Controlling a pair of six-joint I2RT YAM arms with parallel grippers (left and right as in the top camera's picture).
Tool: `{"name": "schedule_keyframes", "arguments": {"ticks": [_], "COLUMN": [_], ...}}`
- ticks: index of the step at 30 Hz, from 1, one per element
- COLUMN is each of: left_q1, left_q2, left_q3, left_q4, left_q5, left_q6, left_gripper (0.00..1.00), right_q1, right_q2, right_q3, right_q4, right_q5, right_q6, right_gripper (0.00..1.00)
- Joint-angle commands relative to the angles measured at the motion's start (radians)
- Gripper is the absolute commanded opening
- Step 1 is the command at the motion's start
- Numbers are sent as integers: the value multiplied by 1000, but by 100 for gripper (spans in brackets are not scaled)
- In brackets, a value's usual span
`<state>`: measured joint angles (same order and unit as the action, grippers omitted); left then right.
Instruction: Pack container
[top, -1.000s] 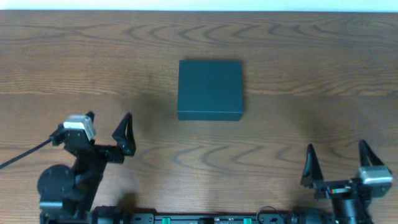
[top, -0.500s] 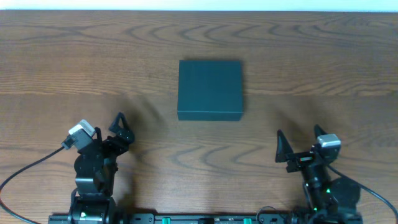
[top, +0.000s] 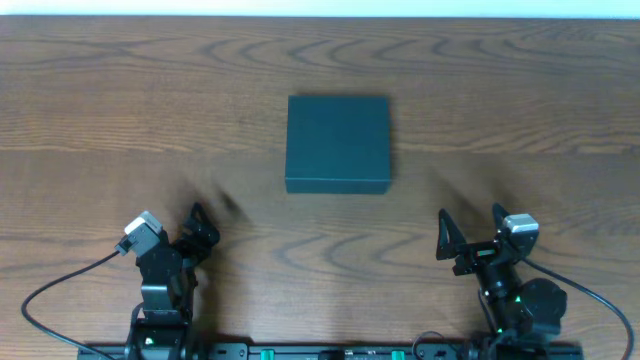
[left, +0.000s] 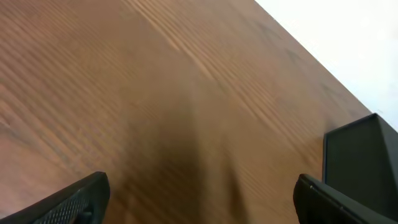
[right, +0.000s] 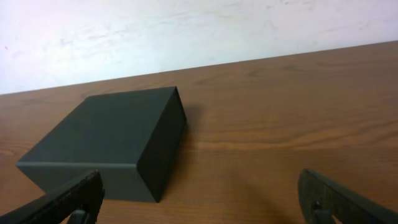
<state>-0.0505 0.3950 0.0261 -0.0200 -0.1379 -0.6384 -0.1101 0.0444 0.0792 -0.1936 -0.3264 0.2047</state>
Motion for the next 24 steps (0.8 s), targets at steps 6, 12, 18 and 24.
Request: {"name": "schedule_keyframes", "arguments": {"ticks": [6, 12, 18, 24], "left_q1": [0, 0, -2, -2], "left_q2": [0, -1, -119, -320], "left_q3": [-21, -21, -21, -21], "left_q4": [-43, -42, -42, -42], "left_q5": [-15, -15, -14, -14], "left_q6": [40, 40, 40, 40], "left_gripper": [95, 95, 95, 95], "right_q1": [-7, -7, 10, 76], "right_q2": [-5, -5, -40, -40], "right_q3": [-14, -14, -14, -15], "right_q4": [-7, -7, -4, -4], "right_q5": [-14, -14, -14, -14], "right_q6": [26, 26, 26, 26], "right_gripper": [99, 99, 99, 99]}}
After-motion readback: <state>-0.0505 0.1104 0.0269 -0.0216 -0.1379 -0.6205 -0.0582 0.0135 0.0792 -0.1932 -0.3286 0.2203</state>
